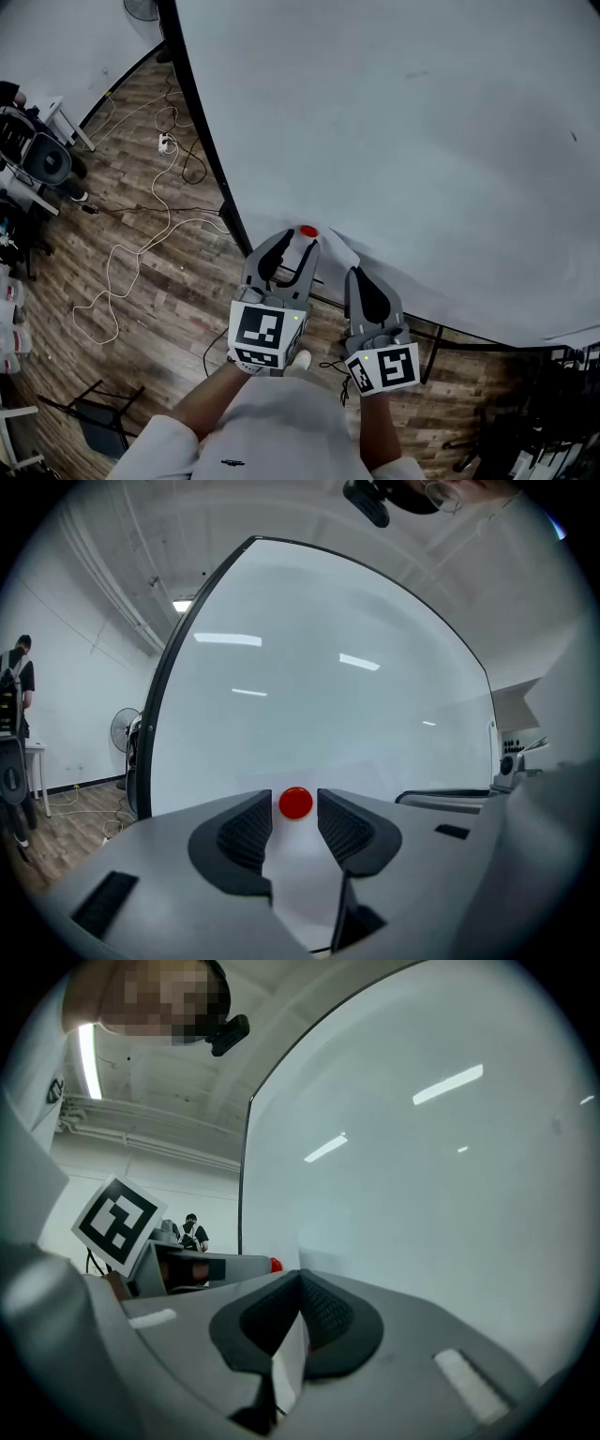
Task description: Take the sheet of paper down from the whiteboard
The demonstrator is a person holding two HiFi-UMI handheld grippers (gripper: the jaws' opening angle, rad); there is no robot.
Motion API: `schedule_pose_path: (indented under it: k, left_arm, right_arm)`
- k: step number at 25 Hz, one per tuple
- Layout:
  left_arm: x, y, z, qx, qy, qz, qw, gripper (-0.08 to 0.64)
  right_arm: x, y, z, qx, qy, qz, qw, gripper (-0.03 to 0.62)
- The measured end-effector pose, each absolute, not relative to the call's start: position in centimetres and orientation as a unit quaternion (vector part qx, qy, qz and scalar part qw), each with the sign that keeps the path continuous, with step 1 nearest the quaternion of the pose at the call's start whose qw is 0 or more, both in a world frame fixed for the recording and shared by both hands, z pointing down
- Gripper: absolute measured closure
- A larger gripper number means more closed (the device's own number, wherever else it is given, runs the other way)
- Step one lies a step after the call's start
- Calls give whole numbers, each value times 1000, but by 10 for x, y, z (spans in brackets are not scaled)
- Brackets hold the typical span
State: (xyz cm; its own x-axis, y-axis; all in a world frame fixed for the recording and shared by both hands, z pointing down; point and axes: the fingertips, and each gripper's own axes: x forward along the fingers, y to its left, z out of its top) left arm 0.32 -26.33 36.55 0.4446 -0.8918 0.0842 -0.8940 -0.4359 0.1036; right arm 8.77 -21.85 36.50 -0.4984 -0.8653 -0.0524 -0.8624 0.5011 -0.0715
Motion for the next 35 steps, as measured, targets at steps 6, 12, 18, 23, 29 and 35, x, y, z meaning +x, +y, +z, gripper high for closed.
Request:
schedule_pose_path:
  k: [6, 12, 18, 23, 29, 35]
  left_arm:
    - [14, -272, 367, 844, -532, 11, 69, 402]
    - [15, -277, 371, 837, -541, 11, 79, 425]
    - [14, -275, 371, 837, -540, 4, 85, 436]
    - [11, -276, 368, 839, -537, 6, 82, 436]
    - [4, -255, 368, 840, -536, 2, 81, 436]
    - [-4, -232, 364, 843, -533, -2, 79, 436]
  right_arm:
    - [94, -220, 366, -497, 866, -21, 43, 583]
    - [93, -219, 365, -496, 867, -21, 45, 583]
    - [92, -217, 365, -495, 868, -18, 45, 583]
    - [95, -221, 366, -502, 863, -23, 53, 583]
    - [101, -210, 362, -511, 857, -21, 62, 583]
    - [113, -193, 353, -526, 848, -10, 68, 583]
